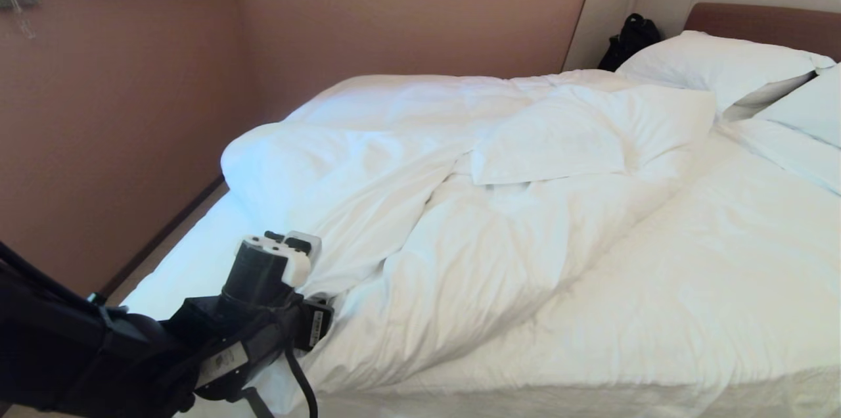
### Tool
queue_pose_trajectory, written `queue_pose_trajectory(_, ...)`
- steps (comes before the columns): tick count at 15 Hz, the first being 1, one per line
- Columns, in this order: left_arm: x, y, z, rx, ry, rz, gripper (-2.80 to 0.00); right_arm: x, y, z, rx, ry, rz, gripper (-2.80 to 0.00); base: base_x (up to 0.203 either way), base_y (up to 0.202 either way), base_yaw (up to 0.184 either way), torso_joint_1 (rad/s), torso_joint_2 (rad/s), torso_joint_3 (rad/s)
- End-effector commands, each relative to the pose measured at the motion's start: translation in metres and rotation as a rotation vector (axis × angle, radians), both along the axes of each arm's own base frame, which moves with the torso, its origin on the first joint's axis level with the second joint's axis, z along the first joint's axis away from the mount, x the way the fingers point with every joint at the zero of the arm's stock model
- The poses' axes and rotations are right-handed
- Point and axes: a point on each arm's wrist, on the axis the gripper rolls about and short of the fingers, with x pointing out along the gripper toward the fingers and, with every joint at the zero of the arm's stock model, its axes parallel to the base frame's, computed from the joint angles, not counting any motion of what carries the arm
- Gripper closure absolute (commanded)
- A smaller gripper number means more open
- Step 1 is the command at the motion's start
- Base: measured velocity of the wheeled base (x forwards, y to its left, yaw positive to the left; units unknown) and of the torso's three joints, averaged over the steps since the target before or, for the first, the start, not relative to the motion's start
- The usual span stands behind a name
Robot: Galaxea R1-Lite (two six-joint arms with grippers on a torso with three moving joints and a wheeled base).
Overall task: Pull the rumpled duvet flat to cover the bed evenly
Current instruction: Hold the folded corner of the quilt
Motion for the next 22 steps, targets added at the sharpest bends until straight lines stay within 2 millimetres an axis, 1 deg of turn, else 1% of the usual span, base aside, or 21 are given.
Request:
queue_pose_trajectory(1, 0.001, -0.001, -0.003, -0.003, -0.017, -0.003, -2.80, 0.000, 0.000, 0.000, -0.001, -0.001, 0.000, 0.00, 0.000, 0.000, 0.000, 0.000, 0.00, 0.000)
queue_pose_trajectory(3, 0.003, -0.002, 0.006, -0.026, -0.052, -0.008, -2.80, 0.000, 0.000, 0.000, 0.000, 0.001, 0.000, 0.00, 0.000, 0.000, 0.000, 0.000, 0.00, 0.000)
queue_pose_trajectory(4, 0.004, -0.003, 0.014, -0.043, -0.079, -0.011, -2.80, 0.000, 0.000, 0.000, 0.000, 0.000, 0.000, 0.00, 0.000, 0.000, 0.000, 0.000, 0.00, 0.000)
queue_pose_trajectory(5, 0.004, -0.004, 0.028, -0.072, -0.127, -0.014, -2.80, 0.000, 0.000, 0.000, 0.000, 0.000, 0.000, 0.00, 0.000, 0.000, 0.000, 0.000, 0.00, 0.000)
queue_pose_trajectory(6, 0.005, -0.005, 0.037, -0.088, -0.154, -0.016, -2.80, 0.000, 0.000, 0.000, -0.001, 0.001, 0.000, 0.00, 0.000, 0.000, 0.000, 0.000, 0.00, 0.000)
queue_pose_trajectory(7, 0.005, -0.005, 0.038, -0.091, -0.159, -0.017, -2.80, 0.000, 0.000, 0.000, 0.000, 0.002, 0.000, 0.00, 0.000, 0.000, 0.000, 0.000, 0.00, 0.000)
queue_pose_trajectory(8, 0.004, -0.004, 0.052, -0.113, -0.202, -0.016, -2.80, 0.000, 0.000, 0.000, 0.000, 0.001, 0.000, 0.00, 0.000, 0.000, 0.000, 0.000, 0.00, 0.000)
queue_pose_trajectory(9, -0.001, -0.002, 0.070, -0.144, -0.259, -0.013, -2.80, 0.000, 0.000, 0.000, 0.000, 0.001, 0.000, 0.00, 0.000, 0.000, 0.000, 0.000, 0.00, 0.000)
queue_pose_trajectory(11, -0.011, 0.005, 0.100, -0.189, -0.355, -0.009, -2.80, 0.000, 0.000, 0.000, 0.000, 0.001, 0.000, 0.00, 0.000, 0.000, 0.000, 0.000, 0.00, 0.000)
queue_pose_trajectory(14, -0.025, 0.014, 0.133, -0.231, -0.472, -0.009, -2.80, 0.000, 0.000, 0.000, 0.000, 0.001, 0.000, 0.00, 0.000, 0.000, 0.000, 0.000, 0.00, 0.000)
queue_pose_trajectory(16, -0.032, 0.020, 0.153, -0.249, -0.549, 0.041, -2.80, 0.000, 0.000, 0.000, 0.000, 0.001, 0.000, 0.00, 0.000, 0.000, 0.000, 0.000, 0.00, 0.000)
queue_pose_trajectory(19, -0.038, 0.027, 0.165, -0.237, -0.601, 0.091, -2.80, 0.000, 0.000, 0.000, 0.000, 0.001, 0.000, 0.00, 0.000, 0.000, 0.000, 0.000, 0.00, 0.000)
queue_pose_trajectory(22, -0.037, 0.029, 0.159, -0.232, -0.583, 0.102, -2.80, 0.000, 0.000, 0.000, 0.000, 0.001, 0.000, 0.00, 0.000, 0.000, 0.000, 0.000, 0.00, 0.000)
